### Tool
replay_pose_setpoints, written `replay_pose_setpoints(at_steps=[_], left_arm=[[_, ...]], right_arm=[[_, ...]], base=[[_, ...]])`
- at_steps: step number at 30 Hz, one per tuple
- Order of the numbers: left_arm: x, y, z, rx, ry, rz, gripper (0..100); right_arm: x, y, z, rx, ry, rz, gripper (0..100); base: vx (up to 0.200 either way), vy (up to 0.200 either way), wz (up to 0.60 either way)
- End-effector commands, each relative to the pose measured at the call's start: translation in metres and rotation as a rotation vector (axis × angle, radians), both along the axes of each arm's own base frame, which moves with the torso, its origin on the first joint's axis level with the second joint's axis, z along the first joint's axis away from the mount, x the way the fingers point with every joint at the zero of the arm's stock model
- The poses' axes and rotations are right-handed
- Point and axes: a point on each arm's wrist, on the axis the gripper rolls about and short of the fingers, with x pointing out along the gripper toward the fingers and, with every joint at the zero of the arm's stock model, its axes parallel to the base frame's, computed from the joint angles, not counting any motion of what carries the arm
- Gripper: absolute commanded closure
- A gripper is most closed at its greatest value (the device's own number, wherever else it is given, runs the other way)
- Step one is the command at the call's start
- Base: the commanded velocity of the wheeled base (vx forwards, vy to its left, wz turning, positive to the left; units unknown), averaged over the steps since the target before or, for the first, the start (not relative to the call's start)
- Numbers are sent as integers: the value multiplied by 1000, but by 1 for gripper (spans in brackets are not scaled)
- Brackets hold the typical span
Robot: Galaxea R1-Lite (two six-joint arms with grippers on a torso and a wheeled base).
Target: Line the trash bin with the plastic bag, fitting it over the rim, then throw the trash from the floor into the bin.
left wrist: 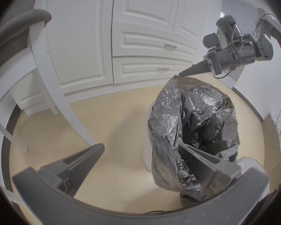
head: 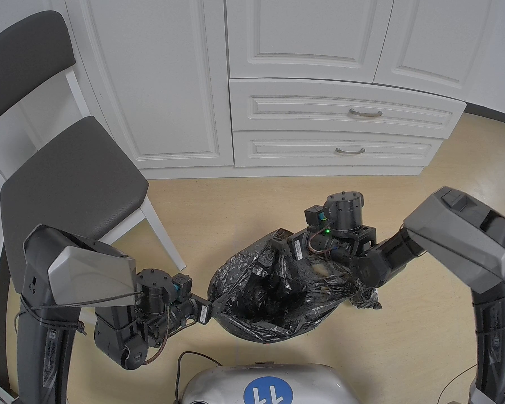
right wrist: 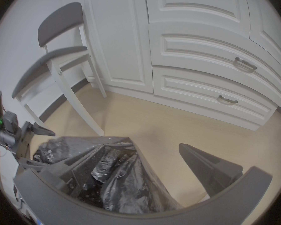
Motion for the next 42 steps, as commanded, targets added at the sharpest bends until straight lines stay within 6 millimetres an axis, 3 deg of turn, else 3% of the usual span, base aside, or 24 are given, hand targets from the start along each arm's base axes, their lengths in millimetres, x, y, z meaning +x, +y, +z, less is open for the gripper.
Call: replay_pose_setpoints(at_steps=[1, 5, 8, 12, 16, 21, 27, 37, 42], left_arm=[[-19, 8, 40, -17, -49, -9, 0], [-15, 6, 54, -42, -100, -14, 0], [-5, 2, 59, -61, -132, -11, 0], [15, -7, 57, -48, -99, -9, 0], [44, -22, 46, -11, -22, 6, 0], [56, -26, 40, 14, 21, 14, 0], [66, -14, 34, 34, 40, 65, 0], [86, 15, 33, 29, 15, 172, 0], [87, 18, 34, 23, 9, 178, 0]], right_arm=[[-30, -23, 62, 109, -27, 25, 0], [-42, -39, 78, 163, 3, -15, 0], [-51, -51, 77, 178, 39, -51, 0], [-58, -65, 55, 162, 116, -108, 0], [-64, -70, 10, 75, 217, -210, 0], [-70, -73, -10, 33, 255, -223, 0], [-72, -75, -34, -58, 291, -204, 0], [-69, -77, -35, -64, 288, -213, 0], [-63, -80, -31, -46, 252, -243, 0]], base=[[0, 0, 0], [0, 0, 0], [0, 0, 0], [0, 0, 0], [0, 0, 0], [0, 0, 0], [0, 0, 0], [0, 0, 0], [0, 0, 0]])
